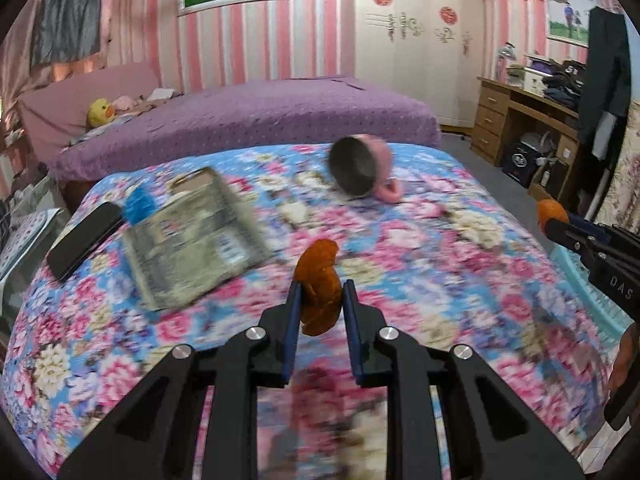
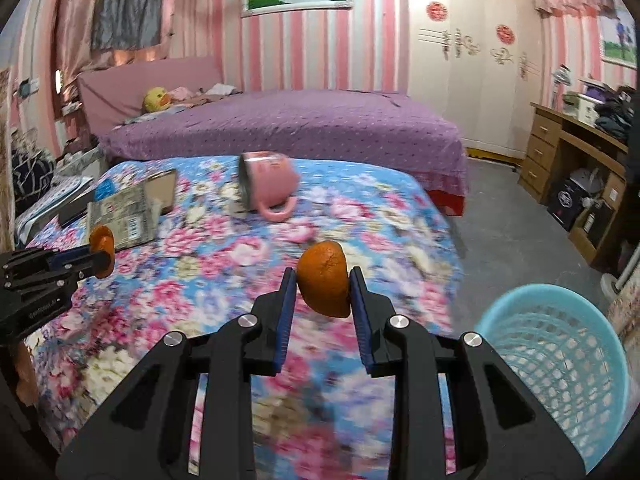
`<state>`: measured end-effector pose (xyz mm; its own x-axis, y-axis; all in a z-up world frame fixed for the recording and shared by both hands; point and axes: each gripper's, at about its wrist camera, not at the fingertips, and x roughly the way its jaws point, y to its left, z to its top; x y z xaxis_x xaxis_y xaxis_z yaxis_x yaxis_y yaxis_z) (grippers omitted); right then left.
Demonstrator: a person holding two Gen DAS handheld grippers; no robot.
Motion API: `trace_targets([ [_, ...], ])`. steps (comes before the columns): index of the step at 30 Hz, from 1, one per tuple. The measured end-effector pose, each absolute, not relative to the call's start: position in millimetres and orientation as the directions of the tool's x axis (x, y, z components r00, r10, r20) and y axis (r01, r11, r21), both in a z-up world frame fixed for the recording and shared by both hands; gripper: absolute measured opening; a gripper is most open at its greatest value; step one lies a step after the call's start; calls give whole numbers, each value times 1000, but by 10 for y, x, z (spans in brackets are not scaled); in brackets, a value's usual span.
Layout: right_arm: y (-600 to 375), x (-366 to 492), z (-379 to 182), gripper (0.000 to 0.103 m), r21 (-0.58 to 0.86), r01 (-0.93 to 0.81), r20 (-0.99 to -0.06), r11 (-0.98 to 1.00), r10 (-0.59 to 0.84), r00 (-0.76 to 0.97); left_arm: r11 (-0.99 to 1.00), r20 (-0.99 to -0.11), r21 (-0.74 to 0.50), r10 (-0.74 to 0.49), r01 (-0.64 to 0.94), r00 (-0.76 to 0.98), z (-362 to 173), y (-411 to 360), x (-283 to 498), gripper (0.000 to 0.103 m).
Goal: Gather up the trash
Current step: 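Carry both orange peels in the tools over the blue basket, then open the left tool over the basket while the right tool releases its peel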
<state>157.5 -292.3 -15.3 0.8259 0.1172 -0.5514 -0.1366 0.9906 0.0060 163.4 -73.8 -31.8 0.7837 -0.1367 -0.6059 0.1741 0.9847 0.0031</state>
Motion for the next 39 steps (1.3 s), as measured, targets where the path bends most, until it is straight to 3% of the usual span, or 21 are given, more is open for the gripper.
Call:
trace_targets([
  [20,-5016,941,-207,28,41,196,-563,980,-140,815,887,-591,-57,-399,457,701,-269,-2887,1548,22],
  [32,-5382,790,-272,28,42,247,-574,968,-179,799,829,-628,-69,-468,555,622,-383,-3684,1524,23],
  [33,-5383,792,-275,28,42,248,-574,968,-180,799,826,-636,-72,-469,559,612,-390,-3710,1552,26],
  [34,-5395,786,-280,28,41,249,-576,968,-181,797,823,-647,-74,-470,563,601,-387,-3729,1570,38],
  [35,-5393,785,-280,28,41,250,-577,967,-181,797,825,-652,-71,-464,561,600,-376,-3733,1585,58],
  [37,-5407,777,-283,28,40,254,-578,966,-185,795,837,-631,-59,-453,544,630,-334,-3702,1550,79],
  [39,-5437,774,-286,28,45,258,-578,965,-185,794,838,-620,-24,-440,545,650,-296,-3666,1535,81],
])
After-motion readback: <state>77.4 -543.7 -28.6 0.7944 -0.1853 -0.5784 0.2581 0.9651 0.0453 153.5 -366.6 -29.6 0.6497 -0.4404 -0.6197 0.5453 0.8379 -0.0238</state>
